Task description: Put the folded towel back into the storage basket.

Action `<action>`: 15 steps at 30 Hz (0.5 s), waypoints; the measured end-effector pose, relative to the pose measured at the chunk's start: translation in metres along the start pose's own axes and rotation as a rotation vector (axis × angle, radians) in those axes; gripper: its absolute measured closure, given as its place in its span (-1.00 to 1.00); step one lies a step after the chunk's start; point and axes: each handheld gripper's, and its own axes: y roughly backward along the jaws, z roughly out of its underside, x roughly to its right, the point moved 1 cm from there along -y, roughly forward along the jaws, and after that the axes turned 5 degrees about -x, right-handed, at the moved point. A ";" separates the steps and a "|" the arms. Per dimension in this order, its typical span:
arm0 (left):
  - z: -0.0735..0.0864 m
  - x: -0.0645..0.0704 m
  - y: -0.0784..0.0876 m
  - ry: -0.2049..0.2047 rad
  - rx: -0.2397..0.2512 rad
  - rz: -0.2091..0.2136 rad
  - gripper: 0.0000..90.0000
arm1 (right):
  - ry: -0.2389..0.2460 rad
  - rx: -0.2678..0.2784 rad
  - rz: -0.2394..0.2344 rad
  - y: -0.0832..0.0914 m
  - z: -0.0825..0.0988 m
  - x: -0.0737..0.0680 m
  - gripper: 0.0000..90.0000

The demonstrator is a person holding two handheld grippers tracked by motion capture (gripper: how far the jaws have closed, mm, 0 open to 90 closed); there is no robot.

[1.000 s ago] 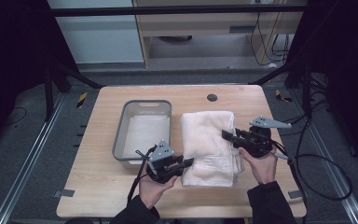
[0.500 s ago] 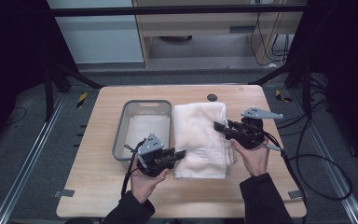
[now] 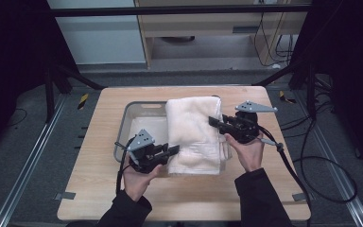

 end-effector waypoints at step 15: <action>-0.009 -0.016 0.022 0.024 0.047 -0.045 0.67 | 0.012 0.026 -0.013 -0.016 -0.021 -0.015 0.45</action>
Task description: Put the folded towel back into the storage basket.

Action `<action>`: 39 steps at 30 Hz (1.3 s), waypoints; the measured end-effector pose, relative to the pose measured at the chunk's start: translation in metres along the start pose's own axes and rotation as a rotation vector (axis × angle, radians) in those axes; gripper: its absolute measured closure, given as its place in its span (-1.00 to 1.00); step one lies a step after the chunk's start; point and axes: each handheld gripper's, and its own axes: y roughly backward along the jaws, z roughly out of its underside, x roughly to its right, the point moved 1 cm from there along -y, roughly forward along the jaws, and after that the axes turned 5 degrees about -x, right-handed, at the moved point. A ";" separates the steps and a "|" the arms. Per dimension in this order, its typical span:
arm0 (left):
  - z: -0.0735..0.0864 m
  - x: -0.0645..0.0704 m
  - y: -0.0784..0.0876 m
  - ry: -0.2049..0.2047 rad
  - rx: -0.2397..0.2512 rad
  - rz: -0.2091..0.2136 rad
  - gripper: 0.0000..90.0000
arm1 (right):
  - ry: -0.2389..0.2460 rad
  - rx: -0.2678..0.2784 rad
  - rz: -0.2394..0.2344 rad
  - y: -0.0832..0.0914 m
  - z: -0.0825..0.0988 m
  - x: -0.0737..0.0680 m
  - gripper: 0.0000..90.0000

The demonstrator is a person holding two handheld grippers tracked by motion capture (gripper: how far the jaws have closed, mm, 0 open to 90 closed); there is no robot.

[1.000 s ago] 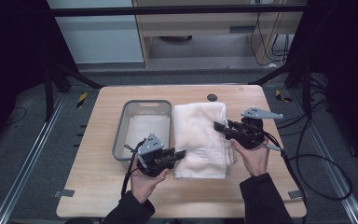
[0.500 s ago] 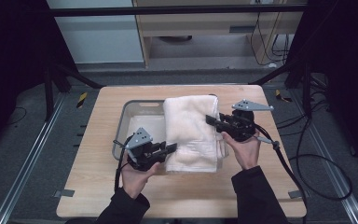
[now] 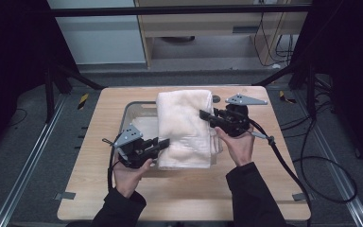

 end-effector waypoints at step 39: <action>-0.007 -0.060 0.048 0.061 0.050 -0.141 0.67 | 0.046 -0.011 -0.032 -0.074 -0.049 -0.044 0.45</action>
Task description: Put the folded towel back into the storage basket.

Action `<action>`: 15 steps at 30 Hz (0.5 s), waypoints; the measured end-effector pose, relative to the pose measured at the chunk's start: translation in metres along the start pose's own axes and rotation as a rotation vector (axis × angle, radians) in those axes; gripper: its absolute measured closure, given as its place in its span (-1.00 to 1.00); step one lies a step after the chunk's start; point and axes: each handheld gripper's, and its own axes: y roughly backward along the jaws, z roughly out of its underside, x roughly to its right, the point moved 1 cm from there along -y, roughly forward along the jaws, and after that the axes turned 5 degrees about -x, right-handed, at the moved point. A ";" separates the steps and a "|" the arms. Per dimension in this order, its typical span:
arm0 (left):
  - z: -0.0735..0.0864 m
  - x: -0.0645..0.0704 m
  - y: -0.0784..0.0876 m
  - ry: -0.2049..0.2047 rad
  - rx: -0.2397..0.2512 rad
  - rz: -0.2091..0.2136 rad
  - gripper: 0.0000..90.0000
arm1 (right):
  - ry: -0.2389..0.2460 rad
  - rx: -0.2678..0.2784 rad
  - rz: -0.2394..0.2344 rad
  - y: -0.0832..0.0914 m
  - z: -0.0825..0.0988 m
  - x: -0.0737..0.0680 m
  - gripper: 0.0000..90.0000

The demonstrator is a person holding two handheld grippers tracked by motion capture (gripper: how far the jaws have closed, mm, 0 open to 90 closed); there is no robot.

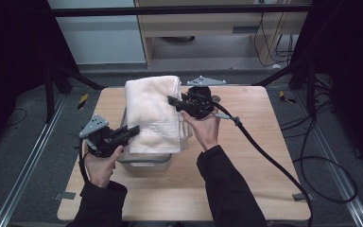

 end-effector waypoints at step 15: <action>0.006 -0.024 0.003 0.018 -0.025 -0.059 0.66 | -0.001 -0.036 -0.001 -0.035 -0.004 -0.009 0.45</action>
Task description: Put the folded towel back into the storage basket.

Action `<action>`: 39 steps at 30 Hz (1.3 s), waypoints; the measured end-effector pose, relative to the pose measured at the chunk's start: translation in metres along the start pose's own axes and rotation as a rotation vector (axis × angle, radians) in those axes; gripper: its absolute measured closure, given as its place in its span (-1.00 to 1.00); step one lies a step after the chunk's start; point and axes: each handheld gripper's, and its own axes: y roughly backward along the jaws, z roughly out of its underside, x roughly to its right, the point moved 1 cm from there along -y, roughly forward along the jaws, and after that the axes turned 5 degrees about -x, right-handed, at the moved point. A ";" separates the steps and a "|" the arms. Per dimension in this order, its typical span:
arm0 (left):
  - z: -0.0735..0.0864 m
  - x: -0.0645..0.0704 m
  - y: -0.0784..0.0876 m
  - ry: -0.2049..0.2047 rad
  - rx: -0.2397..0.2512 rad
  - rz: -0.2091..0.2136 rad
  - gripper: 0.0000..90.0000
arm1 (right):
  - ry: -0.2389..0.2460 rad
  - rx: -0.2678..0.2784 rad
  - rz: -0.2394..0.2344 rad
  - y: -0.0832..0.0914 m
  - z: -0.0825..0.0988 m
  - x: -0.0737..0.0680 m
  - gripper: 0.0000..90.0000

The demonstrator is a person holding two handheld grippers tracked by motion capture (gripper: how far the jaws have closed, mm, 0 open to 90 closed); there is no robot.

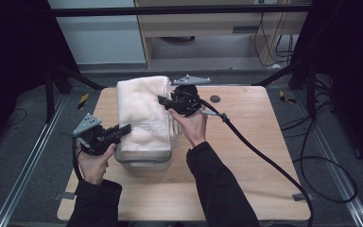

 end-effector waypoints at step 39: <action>0.027 -0.038 -0.021 0.032 -0.124 -0.065 0.67 | -0.005 -0.105 0.054 -0.064 0.027 -0.005 0.44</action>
